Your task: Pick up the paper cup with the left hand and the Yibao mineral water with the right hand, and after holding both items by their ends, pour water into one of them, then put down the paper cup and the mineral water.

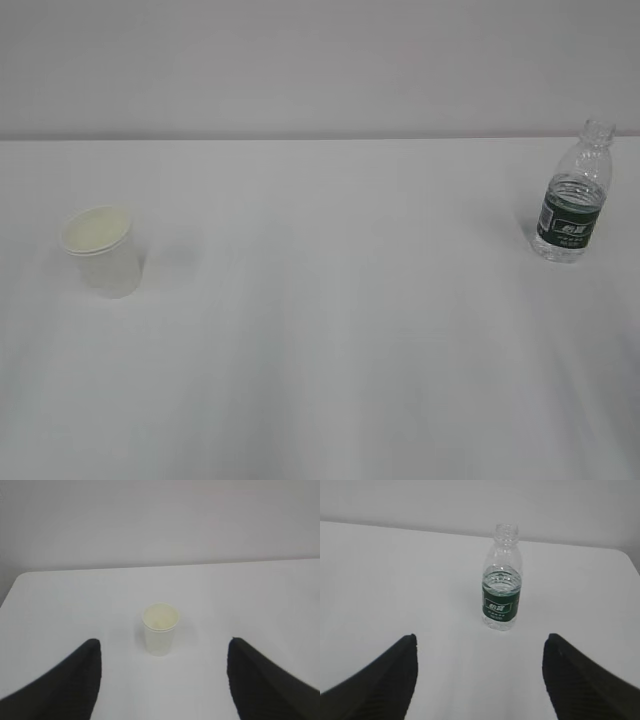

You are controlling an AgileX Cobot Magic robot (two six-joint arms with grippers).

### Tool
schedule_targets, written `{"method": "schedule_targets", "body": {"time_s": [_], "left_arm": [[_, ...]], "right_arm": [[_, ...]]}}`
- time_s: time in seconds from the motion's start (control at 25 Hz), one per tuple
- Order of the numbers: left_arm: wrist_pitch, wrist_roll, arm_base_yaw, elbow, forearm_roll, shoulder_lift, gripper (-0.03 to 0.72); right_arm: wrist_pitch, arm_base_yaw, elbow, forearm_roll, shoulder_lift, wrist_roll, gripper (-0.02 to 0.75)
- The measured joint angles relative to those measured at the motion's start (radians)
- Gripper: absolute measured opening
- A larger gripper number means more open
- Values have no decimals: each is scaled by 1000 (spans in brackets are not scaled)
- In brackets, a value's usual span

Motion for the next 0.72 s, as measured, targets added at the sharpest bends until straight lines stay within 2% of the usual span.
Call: {"method": "schedule_targets", "body": {"time_s": [0.24,0.72], "left_arm": [[0,0,0,0,0,0,556],[0,0,0,0,0,0,556]], "right_arm": [[-101,109,18,-4,104,-35,590],[-298,116,33,28,246,-33,590]]}}
